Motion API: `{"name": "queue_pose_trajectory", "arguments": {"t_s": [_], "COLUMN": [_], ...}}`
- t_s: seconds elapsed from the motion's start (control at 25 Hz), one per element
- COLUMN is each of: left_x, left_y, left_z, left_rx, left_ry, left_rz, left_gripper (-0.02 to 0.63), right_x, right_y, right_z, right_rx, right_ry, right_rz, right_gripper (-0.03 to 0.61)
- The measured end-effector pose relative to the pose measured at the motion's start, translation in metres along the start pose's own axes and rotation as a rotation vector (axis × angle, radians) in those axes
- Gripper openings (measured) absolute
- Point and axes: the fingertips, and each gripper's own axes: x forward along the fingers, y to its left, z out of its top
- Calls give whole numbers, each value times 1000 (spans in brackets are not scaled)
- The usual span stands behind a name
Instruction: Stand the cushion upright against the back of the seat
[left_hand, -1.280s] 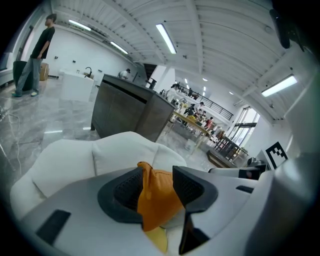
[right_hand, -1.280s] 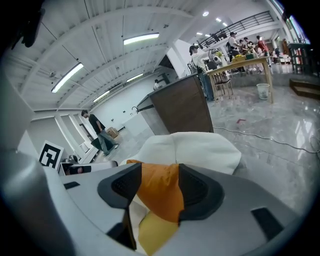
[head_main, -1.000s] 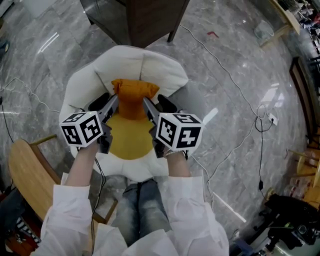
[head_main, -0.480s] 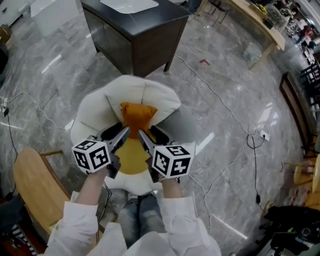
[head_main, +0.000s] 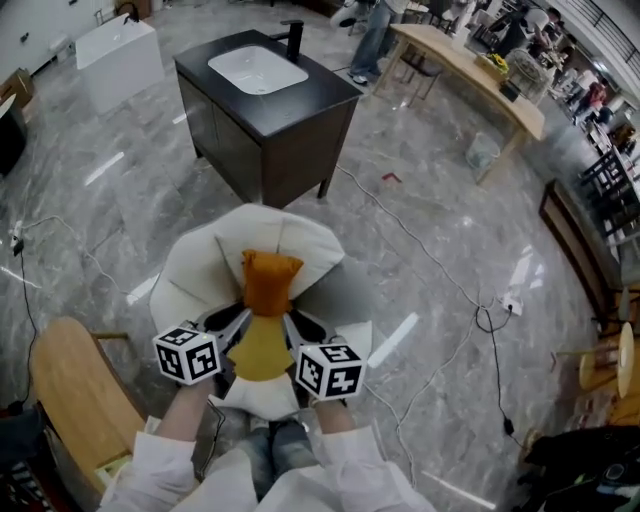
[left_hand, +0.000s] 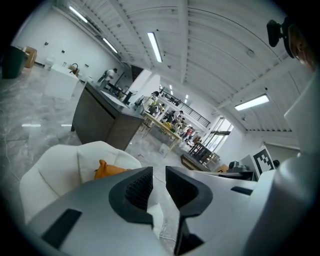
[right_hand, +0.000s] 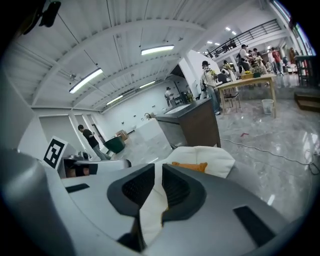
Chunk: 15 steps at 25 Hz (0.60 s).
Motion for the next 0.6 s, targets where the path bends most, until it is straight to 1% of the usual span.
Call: {"name": "queue_pose_trajectory", "arguments": {"t_s": [0.08, 0.16, 0.28, 0.44, 0.6], "left_x": [-13, -23, -36, -51, -66], "left_y": [-13, -28, -51, -83, -112], "left_z": [2, 5, 10, 6, 4], "left_rx": [15, 25, 26, 46, 58], "left_ry": [2, -7, -26, -23, -35], "left_rz": [5, 0, -16, -43, -90], "left_gripper": [64, 33, 11, 8, 8], "right_x": [-13, -26, -45, -71, -98], "right_y": [12, 24, 36, 49, 65], "right_z": [-1, 1, 4, 5, 22], "right_rx": [13, -2, -31, -67, -105], "right_ry": [8, 13, 4, -7, -52], "right_rz": [30, 55, 75, 104, 141], "right_gripper": [44, 34, 17, 14, 14]}}
